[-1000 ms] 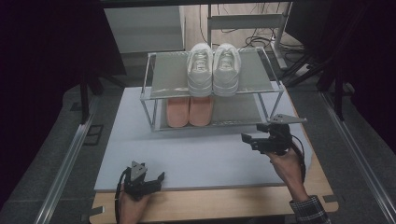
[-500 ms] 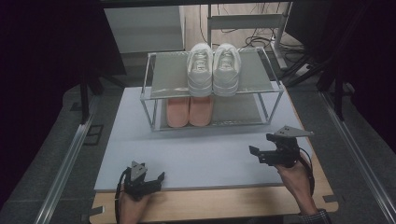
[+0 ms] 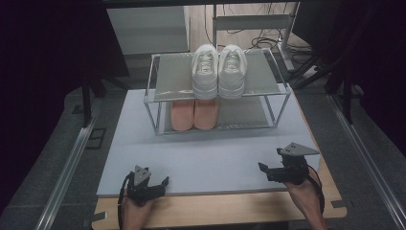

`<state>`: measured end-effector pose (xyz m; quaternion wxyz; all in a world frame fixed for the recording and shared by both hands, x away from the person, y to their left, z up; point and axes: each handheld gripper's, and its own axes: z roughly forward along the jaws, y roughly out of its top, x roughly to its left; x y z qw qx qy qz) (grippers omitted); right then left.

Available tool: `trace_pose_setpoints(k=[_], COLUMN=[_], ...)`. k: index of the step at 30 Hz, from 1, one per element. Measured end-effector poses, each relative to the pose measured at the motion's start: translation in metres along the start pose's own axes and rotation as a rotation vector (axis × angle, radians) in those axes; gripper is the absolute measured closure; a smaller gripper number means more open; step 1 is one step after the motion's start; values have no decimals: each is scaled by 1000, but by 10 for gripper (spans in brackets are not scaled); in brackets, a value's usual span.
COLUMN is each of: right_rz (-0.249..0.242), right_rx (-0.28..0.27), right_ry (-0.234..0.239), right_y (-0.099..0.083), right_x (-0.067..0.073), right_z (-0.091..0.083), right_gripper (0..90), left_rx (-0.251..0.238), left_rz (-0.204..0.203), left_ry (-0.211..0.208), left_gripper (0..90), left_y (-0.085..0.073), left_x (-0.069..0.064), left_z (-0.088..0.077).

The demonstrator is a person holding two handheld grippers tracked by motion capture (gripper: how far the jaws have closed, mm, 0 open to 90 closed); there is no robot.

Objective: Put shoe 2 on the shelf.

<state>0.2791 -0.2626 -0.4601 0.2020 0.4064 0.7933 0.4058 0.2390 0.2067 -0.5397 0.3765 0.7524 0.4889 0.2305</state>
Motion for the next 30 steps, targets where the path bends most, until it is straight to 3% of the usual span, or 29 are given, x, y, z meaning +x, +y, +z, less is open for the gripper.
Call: trace_pose_setpoints(k=[19,23,28,30], right_rz=[2,5,12,12], right_rx=[42,37,-22,-19], right_ry=[-31,-35,-31,-37], right_y=[-52,-64,-73,-73], right_x=[3,4,4,5], right_z=[22,29,31,31], right_gripper=[109,101,81,81], left_rx=[-1,0,0,0], left_rz=[0,0,1,0], left_ry=[1,1,2,2], left_gripper=[130,130,130,131], left_y=[0,0,0,0], left_x=[0,0,0,0], left_z=[0,0,0,0])
